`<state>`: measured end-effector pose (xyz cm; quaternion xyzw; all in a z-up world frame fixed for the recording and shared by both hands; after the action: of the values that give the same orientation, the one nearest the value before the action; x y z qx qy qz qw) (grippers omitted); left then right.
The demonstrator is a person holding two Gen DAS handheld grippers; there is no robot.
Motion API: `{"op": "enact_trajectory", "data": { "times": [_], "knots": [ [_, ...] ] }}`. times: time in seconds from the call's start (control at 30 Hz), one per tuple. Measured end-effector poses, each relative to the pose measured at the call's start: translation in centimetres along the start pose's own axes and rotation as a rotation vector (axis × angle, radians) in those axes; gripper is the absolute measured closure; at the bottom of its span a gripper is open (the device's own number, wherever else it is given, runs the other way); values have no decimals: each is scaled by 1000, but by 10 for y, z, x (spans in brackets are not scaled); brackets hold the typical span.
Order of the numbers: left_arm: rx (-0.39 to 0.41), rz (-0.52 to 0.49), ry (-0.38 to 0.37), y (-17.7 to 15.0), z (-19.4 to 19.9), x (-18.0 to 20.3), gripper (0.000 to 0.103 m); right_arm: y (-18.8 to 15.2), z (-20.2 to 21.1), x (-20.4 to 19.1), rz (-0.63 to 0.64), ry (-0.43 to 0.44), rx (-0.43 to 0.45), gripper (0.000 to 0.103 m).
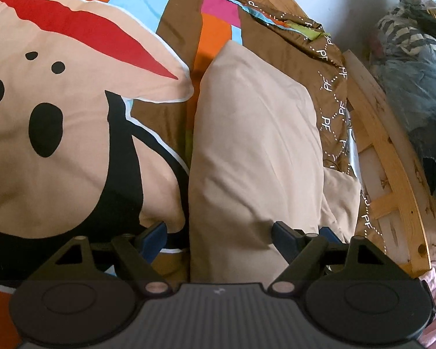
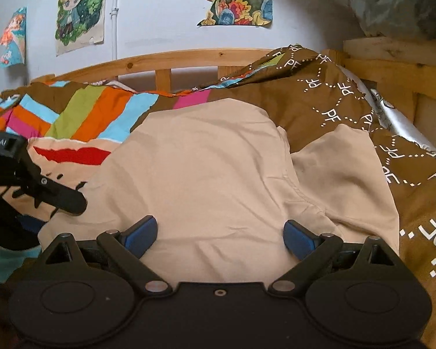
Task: Fold large clothes
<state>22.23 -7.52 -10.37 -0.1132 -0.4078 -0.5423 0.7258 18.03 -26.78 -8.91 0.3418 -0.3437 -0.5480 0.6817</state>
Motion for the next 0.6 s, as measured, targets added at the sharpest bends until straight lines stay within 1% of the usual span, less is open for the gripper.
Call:
{"op": "enact_trajectory", "data": {
  "times": [0.13,0.17,0.23,0.3,0.33,0.4,0.47,0.5,0.53,0.57,0.6],
  "knots": [
    [16,3,5,0,3,1,14,6,17,8,-42,39,39,3],
    [21,2,4,0,4,2,13,10,25,12,-42,27,66,2],
    [30,4,-2,1,6,2,11,16,44,21,-35,-51,141,1],
    [36,6,-11,1,7,2,9,19,57,36,-55,-137,170,1],
    [36,5,-14,1,6,2,8,19,59,44,-79,-160,165,1],
    [31,1,-15,0,4,3,7,15,58,63,-148,-194,120,1],
    [21,-6,-15,-2,1,3,6,12,53,85,-233,-211,92,4],
    [16,-13,-11,-3,0,4,5,11,49,94,-266,-201,74,5],
    [16,-22,-7,-4,-1,4,5,11,41,101,-289,-180,40,11],
    [18,-30,-3,-5,-2,4,5,11,34,105,-290,-166,13,16],
    [17,-35,-1,-6,-2,4,4,11,28,106,-277,-162,-11,16]
  ]
}}
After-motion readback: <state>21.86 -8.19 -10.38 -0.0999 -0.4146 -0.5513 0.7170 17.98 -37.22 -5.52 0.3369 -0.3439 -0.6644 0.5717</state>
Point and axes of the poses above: each gripper's, at about its wrist camera, not at the fingertips, and z roughly against the way its jaws point, x to its right, y to its top, the point moved 7 cm from there along -z, roughly the way its jaws point, and after that the axes turned 7 degrees about z, right-handed, at the moved point
